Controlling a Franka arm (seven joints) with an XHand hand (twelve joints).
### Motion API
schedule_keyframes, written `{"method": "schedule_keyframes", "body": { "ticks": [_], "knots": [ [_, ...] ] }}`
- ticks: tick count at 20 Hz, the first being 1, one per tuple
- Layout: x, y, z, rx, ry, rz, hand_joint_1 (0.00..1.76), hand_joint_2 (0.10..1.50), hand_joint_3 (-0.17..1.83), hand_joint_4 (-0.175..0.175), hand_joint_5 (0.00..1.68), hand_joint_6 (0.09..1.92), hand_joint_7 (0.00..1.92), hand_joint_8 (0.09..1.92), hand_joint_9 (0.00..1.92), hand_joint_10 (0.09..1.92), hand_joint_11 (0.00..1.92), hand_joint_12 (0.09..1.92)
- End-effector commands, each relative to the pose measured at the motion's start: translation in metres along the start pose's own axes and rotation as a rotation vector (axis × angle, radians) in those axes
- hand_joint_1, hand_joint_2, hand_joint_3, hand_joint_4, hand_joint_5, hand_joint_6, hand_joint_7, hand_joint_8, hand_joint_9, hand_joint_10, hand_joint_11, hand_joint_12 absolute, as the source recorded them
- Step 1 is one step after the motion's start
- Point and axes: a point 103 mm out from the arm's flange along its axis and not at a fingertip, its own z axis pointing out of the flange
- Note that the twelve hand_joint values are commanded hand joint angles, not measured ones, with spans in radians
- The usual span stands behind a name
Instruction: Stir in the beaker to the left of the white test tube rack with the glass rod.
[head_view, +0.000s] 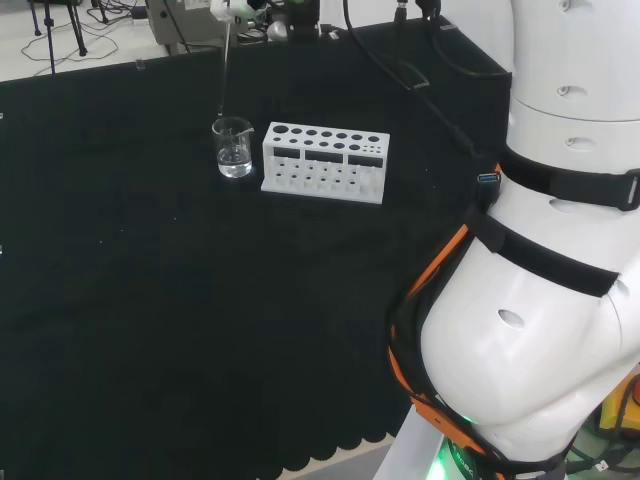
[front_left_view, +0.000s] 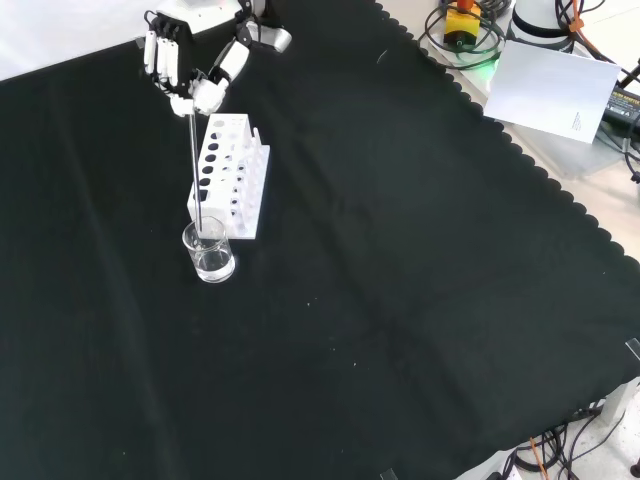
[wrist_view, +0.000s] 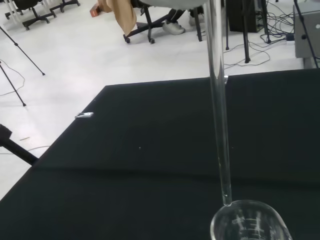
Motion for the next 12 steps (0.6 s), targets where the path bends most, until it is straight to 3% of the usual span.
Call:
{"method": "schedule_keyframes", "body": {
  "ticks": [1, 12],
  "knots": [
    [-0.006, -0.001, 0.003, 0.005, -0.002, 0.014, 1.32, 1.08, -0.17, -0.175, 1.38, 0.09, 1.28, 0.83, 1.69, 0.64, 1.12, 0.82],
    [-0.014, 0.010, 0.025, 0.045, 0.013, 0.007, 1.32, 1.08, -0.17, -0.175, 1.38, 0.09, 1.28, 0.83, 1.69, 0.64, 1.12, 0.82]
  ]
}}
